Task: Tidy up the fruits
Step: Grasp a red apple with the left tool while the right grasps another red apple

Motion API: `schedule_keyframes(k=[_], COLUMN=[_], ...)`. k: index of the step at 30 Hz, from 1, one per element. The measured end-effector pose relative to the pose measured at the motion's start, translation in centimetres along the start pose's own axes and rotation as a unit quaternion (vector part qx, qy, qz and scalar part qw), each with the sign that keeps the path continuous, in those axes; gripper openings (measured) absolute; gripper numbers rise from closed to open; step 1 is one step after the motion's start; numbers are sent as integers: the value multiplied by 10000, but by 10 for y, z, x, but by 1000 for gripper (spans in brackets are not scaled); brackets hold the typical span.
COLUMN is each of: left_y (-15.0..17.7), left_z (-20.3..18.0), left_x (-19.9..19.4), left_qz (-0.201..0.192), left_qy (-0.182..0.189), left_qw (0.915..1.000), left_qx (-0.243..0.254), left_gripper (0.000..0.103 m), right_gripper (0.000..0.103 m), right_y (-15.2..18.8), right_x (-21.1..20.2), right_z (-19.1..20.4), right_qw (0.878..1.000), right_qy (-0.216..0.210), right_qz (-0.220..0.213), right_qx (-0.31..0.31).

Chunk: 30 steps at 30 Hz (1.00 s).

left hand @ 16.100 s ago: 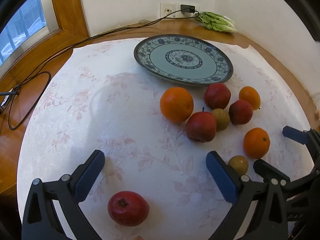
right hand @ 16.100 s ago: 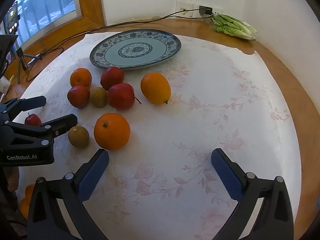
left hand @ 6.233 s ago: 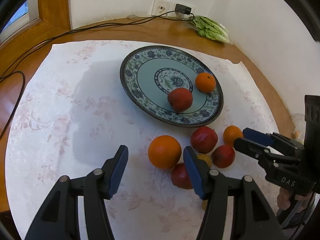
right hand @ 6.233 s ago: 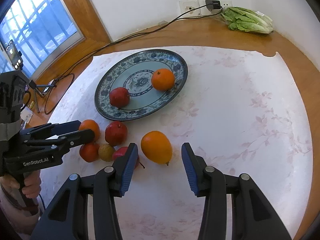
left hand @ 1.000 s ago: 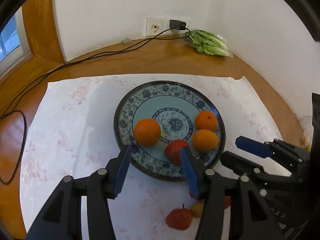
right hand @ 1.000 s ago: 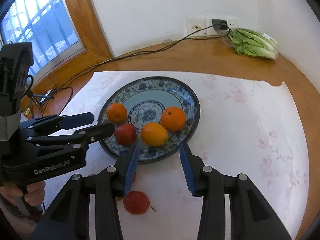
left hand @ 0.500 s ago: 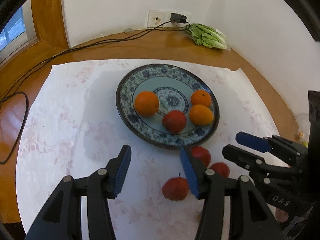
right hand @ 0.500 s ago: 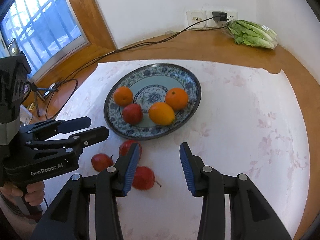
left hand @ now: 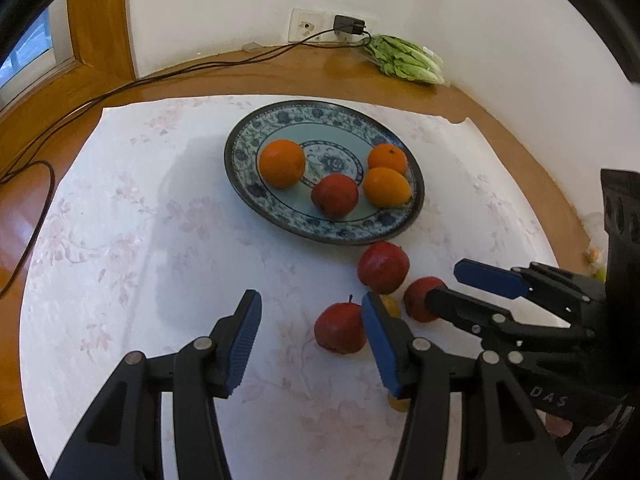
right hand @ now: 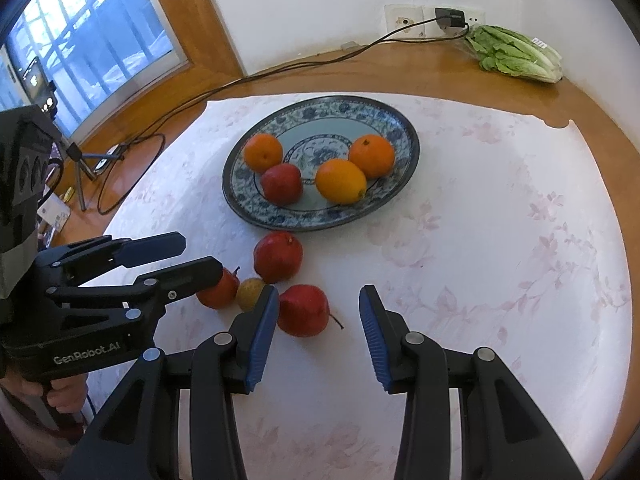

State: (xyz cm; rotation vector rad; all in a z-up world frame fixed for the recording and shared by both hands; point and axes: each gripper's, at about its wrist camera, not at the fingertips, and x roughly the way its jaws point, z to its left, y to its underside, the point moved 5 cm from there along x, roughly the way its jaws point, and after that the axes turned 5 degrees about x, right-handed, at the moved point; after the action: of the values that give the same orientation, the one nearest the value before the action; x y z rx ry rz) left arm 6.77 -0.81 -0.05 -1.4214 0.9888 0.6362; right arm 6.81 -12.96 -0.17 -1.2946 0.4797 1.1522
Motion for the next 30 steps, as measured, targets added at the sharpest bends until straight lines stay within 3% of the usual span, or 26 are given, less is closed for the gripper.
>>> schedule_keyframes(k=[23, 30], left_y=[11, 12], left_z=[-5, -9], left_x=[8, 12], left_qz=[45, 42], left_qy=[213, 332], left_qw=[9998, 9994], left_qx=[7, 81], left_gripper=[55, 45], right_gripper=[43, 37], right_y=[8, 7], right_x=[7, 6], right_z=[1, 2], right_qw=[9998, 9997], right_qy=[-168, -203], right_qz=[27, -8], right_qx=[125, 117])
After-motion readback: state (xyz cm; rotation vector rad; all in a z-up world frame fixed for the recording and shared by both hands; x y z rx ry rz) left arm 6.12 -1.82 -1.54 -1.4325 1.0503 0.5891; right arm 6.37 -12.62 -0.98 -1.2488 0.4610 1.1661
